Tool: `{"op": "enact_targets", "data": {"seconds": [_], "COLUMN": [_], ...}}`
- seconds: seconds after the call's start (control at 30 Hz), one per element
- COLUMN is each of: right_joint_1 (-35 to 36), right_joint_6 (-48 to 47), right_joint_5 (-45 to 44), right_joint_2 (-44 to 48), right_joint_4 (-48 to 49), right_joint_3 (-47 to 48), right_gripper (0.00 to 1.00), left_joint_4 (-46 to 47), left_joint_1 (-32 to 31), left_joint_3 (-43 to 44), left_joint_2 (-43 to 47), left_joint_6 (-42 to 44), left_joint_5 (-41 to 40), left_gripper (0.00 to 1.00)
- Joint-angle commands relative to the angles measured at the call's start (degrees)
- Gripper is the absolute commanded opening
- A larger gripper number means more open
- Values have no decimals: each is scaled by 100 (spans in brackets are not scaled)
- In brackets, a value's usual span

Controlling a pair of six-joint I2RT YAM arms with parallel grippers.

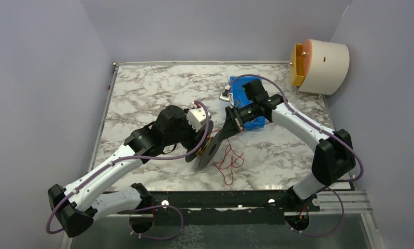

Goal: Wrap the cables

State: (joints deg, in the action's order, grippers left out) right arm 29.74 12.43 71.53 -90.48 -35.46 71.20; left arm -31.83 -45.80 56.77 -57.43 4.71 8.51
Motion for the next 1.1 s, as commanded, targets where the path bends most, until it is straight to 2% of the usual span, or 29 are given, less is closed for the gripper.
{"op": "enact_targets", "data": {"seconds": [0.0,0.17,0.47,1.07], "right_joint_1": [56,108,155,155], "right_joint_6": [193,331,846,1334], "right_joint_5": [221,318,319,32], "right_joint_2": [-197,-354,-415,-656], "right_joint_4": [-44,73,726,1363], "right_joint_3": [197,262,113,-128], "right_gripper": [1,1,1,1], "left_joint_4": [-283,-188,148,236], "left_joint_1": [20,24,19,19], "left_joint_3": [8,-73,-197,-376], "left_joint_2": [76,-55,-325,-507], "left_joint_6": [-197,-255,-332,-339], "left_joint_5": [-656,-1079,-686,-680], "left_gripper": [73,72,65,38]}}
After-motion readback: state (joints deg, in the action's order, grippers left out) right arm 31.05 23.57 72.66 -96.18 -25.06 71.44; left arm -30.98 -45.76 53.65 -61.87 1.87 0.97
